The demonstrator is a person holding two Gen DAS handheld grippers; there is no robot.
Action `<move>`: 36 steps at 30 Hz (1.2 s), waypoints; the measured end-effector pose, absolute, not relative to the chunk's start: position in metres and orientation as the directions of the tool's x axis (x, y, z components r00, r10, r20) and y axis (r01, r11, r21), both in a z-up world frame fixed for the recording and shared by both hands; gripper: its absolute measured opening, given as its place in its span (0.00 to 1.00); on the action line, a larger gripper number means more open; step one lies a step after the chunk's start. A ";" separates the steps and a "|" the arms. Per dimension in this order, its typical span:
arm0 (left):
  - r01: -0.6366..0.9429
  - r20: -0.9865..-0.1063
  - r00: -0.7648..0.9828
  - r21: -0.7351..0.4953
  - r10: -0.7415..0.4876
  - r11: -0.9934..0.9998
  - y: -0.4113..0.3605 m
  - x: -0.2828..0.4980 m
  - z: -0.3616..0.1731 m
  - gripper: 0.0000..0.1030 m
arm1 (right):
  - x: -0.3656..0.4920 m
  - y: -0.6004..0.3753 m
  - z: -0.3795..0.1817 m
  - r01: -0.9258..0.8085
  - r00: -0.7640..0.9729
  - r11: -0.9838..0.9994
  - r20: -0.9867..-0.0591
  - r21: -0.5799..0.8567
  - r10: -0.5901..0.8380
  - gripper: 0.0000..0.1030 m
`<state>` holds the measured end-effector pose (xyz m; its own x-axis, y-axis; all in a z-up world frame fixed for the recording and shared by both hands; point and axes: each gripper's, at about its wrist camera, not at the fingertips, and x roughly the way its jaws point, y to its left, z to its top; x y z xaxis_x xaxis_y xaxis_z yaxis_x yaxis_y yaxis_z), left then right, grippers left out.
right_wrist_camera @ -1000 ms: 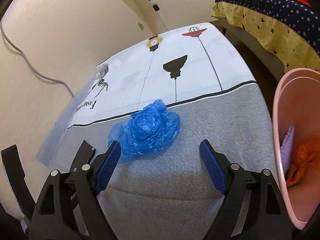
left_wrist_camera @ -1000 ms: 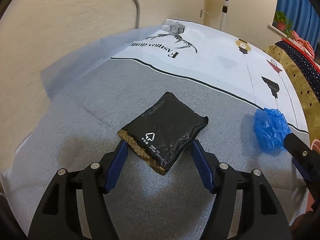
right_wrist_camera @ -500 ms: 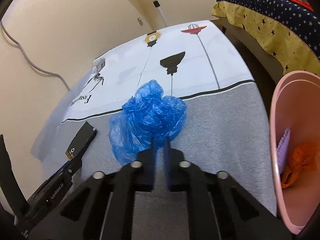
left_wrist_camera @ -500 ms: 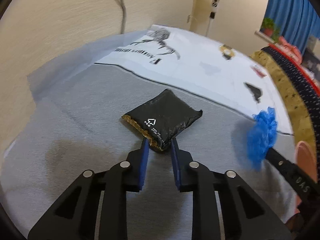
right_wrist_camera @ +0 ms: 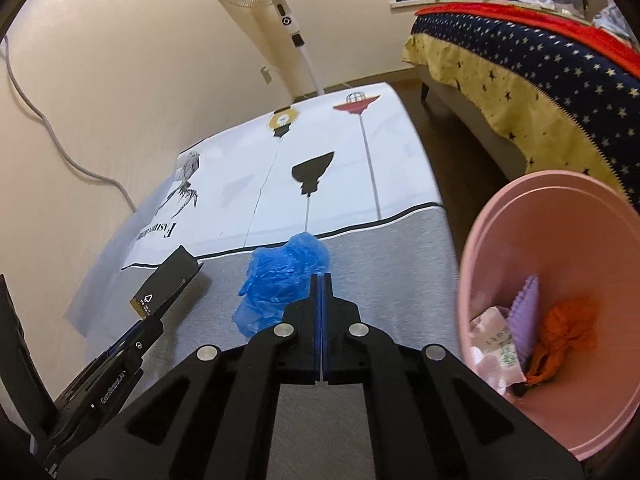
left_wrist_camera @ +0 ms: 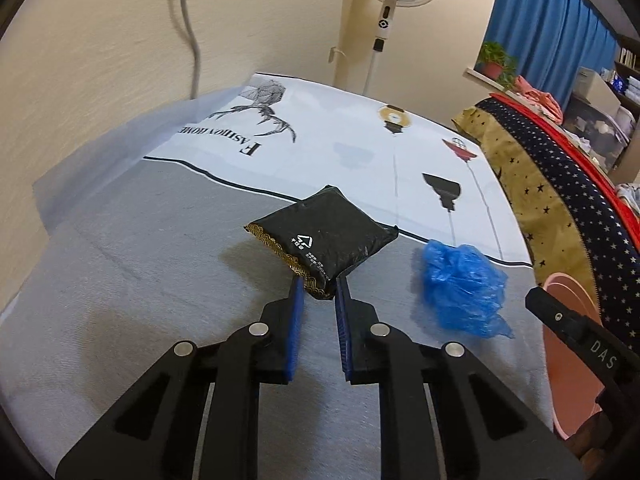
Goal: Collect trash
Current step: 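Lift the blue bag and black pouch and carry both over the pink bin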
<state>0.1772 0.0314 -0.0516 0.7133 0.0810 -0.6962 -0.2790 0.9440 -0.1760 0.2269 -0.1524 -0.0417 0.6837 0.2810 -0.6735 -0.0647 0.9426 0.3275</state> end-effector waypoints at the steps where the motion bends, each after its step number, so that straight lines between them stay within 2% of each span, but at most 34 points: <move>1: -0.275 -0.695 0.715 -0.177 0.077 0.945 0.030 0.177 -0.051 0.15 | 0.225 -0.155 -0.040 -0.063 0.687 0.944 -0.672 0.324 0.276 0.00; 6: -0.258 -0.685 0.725 -0.180 0.067 0.949 0.021 0.170 -0.045 0.15 | 0.210 -0.170 -0.032 -0.058 0.695 0.943 -0.665 0.327 0.274 0.01; 9: -0.265 -0.688 0.723 -0.196 0.059 0.944 0.019 0.166 -0.044 0.15 | 0.207 -0.176 -0.033 -0.031 0.689 0.940 -0.674 0.339 0.266 0.08; 10: -0.261 -0.687 0.724 -0.193 0.059 0.946 0.017 0.165 -0.044 0.15 | 0.206 -0.177 -0.034 -0.023 0.685 0.935 -0.676 0.353 0.272 0.16; 11: -0.256 -0.685 0.726 -0.187 0.061 0.948 0.016 0.164 -0.043 0.15 | 0.206 -0.177 -0.034 -0.019 0.684 0.933 -0.675 0.360 0.275 0.30; 13: -0.253 -0.681 0.730 -0.179 0.066 0.951 0.017 0.164 -0.041 0.15 | 0.205 -0.172 -0.034 -0.024 0.690 0.936 -0.672 0.352 0.271 0.44; 18: -0.266 -0.683 0.726 -0.172 0.079 0.948 0.027 0.165 -0.043 0.15 | 0.213 -0.160 -0.042 -0.049 0.671 0.931 -0.678 0.361 0.298 0.46; 24: -0.268 -0.690 0.719 -0.167 0.082 0.949 0.028 0.170 -0.048 0.15 | 0.224 -0.146 -0.058 -0.063 0.626 0.917 -0.700 0.394 0.344 0.44; 25: -0.268 -0.690 0.719 -0.167 0.082 0.949 0.028 0.170 -0.049 0.15 | 0.225 -0.143 -0.061 -0.070 0.616 0.917 -0.706 0.393 0.349 0.39; 29: -0.268 -0.691 0.718 -0.163 0.084 0.949 0.029 0.172 -0.050 0.15 | 0.231 -0.133 -0.071 -0.091 0.574 0.916 -0.731 0.391 0.369 0.03; 30: -0.269 -0.692 0.717 -0.164 0.083 0.949 0.029 0.172 -0.050 0.15 | 0.231 -0.132 -0.072 -0.096 0.570 0.915 -0.732 0.393 0.374 0.00; 36: -0.256 -0.684 0.726 -0.176 0.069 0.951 0.025 0.171 -0.047 0.15 | 0.222 -0.135 -0.059 -0.101 0.602 0.925 -0.718 0.367 0.351 0.00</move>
